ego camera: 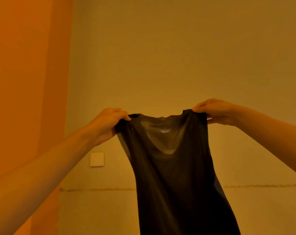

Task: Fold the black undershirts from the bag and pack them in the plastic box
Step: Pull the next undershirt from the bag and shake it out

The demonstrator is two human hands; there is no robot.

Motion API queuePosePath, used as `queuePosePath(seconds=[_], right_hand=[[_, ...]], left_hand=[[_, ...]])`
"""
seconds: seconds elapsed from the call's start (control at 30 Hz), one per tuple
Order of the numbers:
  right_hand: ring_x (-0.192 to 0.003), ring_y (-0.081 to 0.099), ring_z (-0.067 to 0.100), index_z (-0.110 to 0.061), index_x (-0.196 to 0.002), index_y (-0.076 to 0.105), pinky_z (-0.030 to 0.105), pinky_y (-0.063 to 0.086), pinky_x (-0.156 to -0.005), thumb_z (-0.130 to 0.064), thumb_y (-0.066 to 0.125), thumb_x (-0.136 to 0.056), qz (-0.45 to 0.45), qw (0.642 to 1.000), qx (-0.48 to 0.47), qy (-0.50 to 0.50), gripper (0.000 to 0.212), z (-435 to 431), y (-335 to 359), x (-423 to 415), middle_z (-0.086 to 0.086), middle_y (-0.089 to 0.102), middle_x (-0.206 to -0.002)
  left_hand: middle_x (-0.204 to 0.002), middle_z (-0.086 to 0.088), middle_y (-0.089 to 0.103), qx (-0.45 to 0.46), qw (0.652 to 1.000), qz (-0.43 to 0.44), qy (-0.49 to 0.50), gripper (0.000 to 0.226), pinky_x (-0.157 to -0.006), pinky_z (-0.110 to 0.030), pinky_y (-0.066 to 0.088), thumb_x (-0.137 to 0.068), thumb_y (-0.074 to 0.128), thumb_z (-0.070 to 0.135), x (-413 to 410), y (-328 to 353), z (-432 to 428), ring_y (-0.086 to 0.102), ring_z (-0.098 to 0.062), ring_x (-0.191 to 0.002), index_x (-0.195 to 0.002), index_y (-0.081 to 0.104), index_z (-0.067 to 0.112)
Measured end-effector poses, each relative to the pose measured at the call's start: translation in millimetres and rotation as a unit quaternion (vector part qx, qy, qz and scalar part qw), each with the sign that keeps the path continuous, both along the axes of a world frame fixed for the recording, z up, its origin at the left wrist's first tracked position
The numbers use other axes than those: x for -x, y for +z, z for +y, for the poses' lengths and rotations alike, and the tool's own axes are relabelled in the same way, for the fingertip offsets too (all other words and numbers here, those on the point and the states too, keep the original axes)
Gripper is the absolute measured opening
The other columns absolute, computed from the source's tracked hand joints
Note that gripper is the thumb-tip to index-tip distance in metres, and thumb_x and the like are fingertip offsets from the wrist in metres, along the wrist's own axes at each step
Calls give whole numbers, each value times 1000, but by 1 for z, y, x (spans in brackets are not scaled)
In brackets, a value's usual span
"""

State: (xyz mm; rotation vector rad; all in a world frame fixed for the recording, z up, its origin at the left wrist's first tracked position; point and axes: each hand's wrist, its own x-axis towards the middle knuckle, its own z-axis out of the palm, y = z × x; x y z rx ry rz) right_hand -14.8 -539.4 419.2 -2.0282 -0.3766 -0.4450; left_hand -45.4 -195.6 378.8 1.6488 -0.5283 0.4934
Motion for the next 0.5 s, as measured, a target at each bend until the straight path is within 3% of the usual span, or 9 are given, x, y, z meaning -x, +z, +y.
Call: queuePosePath(seconds=[0.1,0.17,0.23,0.33,0.43,0.5], right_hand=[[-101,63,22,-8,-100,70,38,54,-88,-18,60,-101,1,1000,0,-4,15,1,1,3,10,67,-106],[-100,62,21,-7,-101,70,36,54,-84,-17,60,-101,-1,1000,5,1,14,1,2,5,10,67,-106],[-100,63,21,-6,-101,70,33,53,-79,-18,61,-100,-9,1000,7,11,15,-1,3,6,9,67,-104],[-107,66,21,-4,-109,73,31,54,-81,-22,64,-98,-14,998,43,42,23,-4,4,8,8,72,-111],[-103,70,18,-11,-108,76,31,56,-83,-27,63,-98,-27,989,129,61,23,-9,1,13,5,75,-108],[-101,70,20,-9,-105,74,34,58,-84,-28,62,-98,-41,988,137,62,24,-12,-1,15,7,73,-105]], left_hand=[[-81,-10,69,-48,999,3,0,18,-64,-26,52,-89,73,2,2,0,6,67,-22,-82,-83,59,13],[-88,-12,75,-140,989,-38,35,17,-67,-27,56,-88,77,12,4,0,16,72,-23,-83,-99,64,13],[-80,-7,74,-238,955,-131,122,15,-64,-23,54,-83,82,22,7,0,20,70,-15,-74,-94,72,17],[-74,-4,73,-206,948,-209,122,11,-61,-15,51,-82,82,22,12,1,21,68,-9,-70,-81,77,13],[-77,-1,74,-158,961,-188,127,16,-61,-17,54,-87,76,29,13,7,32,70,-9,-74,-84,78,13],[-77,2,74,-156,961,-180,138,18,-58,-16,52,-89,73,32,13,9,40,69,-6,-73,-85,77,15]])
